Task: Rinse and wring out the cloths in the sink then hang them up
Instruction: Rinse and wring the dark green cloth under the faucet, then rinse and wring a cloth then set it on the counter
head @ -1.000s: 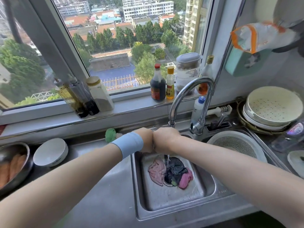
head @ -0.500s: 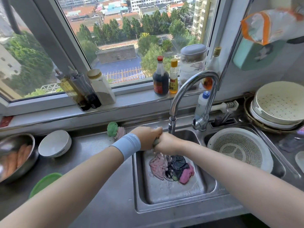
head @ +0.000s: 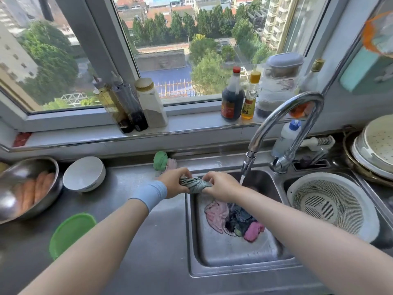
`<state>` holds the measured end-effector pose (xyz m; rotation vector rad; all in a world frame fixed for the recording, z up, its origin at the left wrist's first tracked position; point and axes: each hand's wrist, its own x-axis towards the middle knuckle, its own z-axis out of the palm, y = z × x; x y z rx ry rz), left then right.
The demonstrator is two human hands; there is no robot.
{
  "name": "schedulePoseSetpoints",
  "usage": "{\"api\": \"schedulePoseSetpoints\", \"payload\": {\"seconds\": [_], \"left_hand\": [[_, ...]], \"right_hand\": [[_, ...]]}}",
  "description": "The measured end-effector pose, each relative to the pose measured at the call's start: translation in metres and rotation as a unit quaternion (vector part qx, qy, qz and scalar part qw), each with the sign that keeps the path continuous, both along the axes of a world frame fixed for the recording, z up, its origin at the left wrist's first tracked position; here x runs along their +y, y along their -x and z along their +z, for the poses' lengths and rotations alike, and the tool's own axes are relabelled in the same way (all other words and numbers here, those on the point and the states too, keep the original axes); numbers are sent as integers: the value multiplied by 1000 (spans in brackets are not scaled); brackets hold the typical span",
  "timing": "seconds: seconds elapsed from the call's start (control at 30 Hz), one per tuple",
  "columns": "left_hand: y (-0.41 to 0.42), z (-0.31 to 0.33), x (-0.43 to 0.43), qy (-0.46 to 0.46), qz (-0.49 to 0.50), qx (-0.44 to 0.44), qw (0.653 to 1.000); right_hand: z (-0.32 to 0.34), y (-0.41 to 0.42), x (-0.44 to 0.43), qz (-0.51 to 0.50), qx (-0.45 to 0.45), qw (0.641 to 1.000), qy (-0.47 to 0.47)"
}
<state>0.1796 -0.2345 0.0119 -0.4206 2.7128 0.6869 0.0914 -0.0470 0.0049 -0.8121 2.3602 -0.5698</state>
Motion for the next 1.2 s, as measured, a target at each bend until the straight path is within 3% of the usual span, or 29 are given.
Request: {"api": "schedulePoseSetpoints", "payload": {"seconds": [0.1, 0.27, 0.37, 0.6, 0.73, 0.87, 1.03, 1.2], "left_hand": [[-4, -13, -31, 31, 16, 9, 999], [1, -34, -88, 88, 32, -9, 996], [7, -46, -108, 72, 31, -48, 996], [33, -73, -72, -57, -25, -14, 998], [55, -90, -24, -90, -75, -60, 991], [71, -120, 23, -97, -89, -111, 985], [80, -165, 70, -106, -52, -181, 976], [81, -210, 105, -116, -11, -197, 974]], "right_hand": [[-12, -6, -41, -35, 22, 999, -4], [-34, -17, -107, -80, -49, 993, 73], [-51, -18, -114, -62, -72, 994, 56], [-93, -6, -54, -142, -129, 981, -5], [-121, -3, 14, -200, -184, 959, -84], [-142, 10, 66, -263, -176, 942, -110], [-165, 29, 100, -242, -159, 949, -126], [-204, 41, 109, -99, -132, 971, -175]]}}
